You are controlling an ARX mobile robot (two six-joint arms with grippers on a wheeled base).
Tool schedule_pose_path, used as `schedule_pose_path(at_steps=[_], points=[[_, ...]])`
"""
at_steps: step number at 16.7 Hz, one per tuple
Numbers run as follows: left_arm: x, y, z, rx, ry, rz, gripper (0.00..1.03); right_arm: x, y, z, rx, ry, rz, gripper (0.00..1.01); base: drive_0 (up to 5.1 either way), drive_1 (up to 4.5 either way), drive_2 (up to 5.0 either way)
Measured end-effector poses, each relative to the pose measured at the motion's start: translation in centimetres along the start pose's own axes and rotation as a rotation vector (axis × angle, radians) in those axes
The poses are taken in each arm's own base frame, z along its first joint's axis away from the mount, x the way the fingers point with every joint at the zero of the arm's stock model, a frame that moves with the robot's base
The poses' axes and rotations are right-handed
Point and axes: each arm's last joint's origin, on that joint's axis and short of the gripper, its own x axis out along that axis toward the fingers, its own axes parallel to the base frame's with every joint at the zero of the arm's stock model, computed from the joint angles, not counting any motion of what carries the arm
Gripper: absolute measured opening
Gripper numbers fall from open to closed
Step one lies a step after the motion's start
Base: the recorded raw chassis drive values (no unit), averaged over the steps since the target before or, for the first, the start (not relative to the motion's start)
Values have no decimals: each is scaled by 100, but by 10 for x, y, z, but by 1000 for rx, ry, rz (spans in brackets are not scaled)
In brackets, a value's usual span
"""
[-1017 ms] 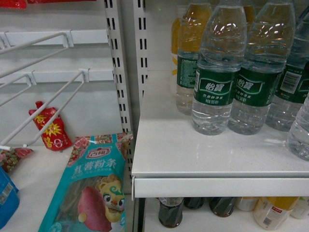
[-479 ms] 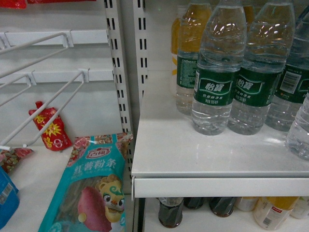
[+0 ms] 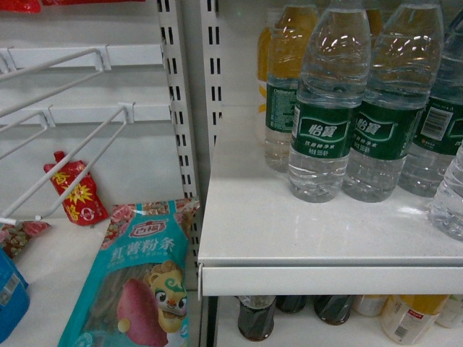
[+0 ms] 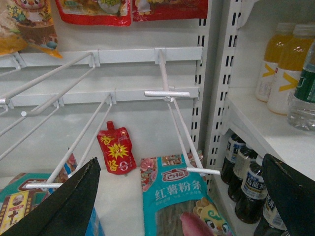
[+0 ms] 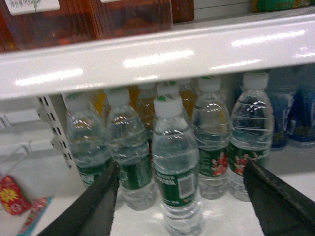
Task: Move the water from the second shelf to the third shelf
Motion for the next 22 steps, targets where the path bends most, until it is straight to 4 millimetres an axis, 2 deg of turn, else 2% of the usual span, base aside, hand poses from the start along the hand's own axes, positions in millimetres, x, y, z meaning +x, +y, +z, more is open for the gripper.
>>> schedule_pose_path(at_steps=[1,4,6,7,10,15,17,18,22], points=[[0,0,0,0,1,0,98,-7,-7,-15,-66,-15,-13,68,0,0,0],[0,0,0,0,0,0,98,-8,-27,-54,-133,30,-32,31,0,0,0],[0,0,0,0,0,0,98,-13,-38,-57,-143,5,-23,7,0,0,0],[0,0,0,0,0,0,98,-15,-40,-60,-145,0,-40,2,0,0,0],[0,0,0,0,0,0,98,-19,-41,-72,-145,13,-19,2,0,0,0],[0,0,0,0,0,0,98,-25,-42,-82,-145,12,-19,2,0,0,0],[0,0,0,0,0,0,98,-31,-43,-87,-145,51,-21,2,0,0,0],[0,0,0,0,0,1,98,-35,-43,-90,-145,9,-18,2,0,0,0],[0,0,0,0,0,0,98,-36,-44,-92,-145,5,-20,2,0,0,0]])
